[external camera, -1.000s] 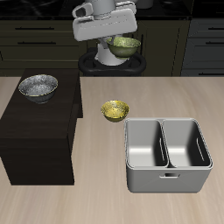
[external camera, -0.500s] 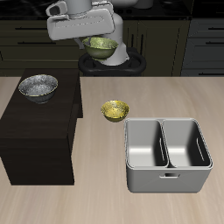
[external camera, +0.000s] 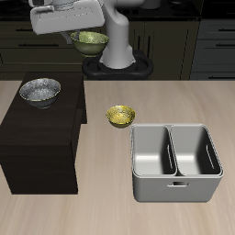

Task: Stack the green bowl on the black bowl

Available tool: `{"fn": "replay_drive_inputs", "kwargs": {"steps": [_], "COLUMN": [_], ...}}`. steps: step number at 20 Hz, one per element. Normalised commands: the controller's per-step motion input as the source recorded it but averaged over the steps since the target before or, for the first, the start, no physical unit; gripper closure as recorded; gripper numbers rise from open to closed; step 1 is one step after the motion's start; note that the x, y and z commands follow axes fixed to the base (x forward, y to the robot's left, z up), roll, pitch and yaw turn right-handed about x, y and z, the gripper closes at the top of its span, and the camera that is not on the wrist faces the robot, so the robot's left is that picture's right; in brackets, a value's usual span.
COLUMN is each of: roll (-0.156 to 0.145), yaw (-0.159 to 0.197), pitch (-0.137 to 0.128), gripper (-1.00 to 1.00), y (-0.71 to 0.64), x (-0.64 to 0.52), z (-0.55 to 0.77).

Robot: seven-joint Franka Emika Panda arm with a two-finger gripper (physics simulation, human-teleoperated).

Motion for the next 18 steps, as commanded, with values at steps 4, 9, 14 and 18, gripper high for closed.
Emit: {"fn": "replay_drive_inputs", "kwargs": {"steps": [4, 9, 14, 18], "roll": [-0.002, -0.027, -0.012, -0.001], "yaw": [-0.017, -0.002, 0.008, 0.019], "pitch": [-0.016, -0.026, 0.001, -0.016], "gripper": [1.00, 1.00, 1.00, 1.00], "y": [-0.24, -0.18, -0.24, -0.26], "x": [0.13, 0.11, 0.21, 0.25], "z": [0.16, 0.13, 0.08, 0.04]}}
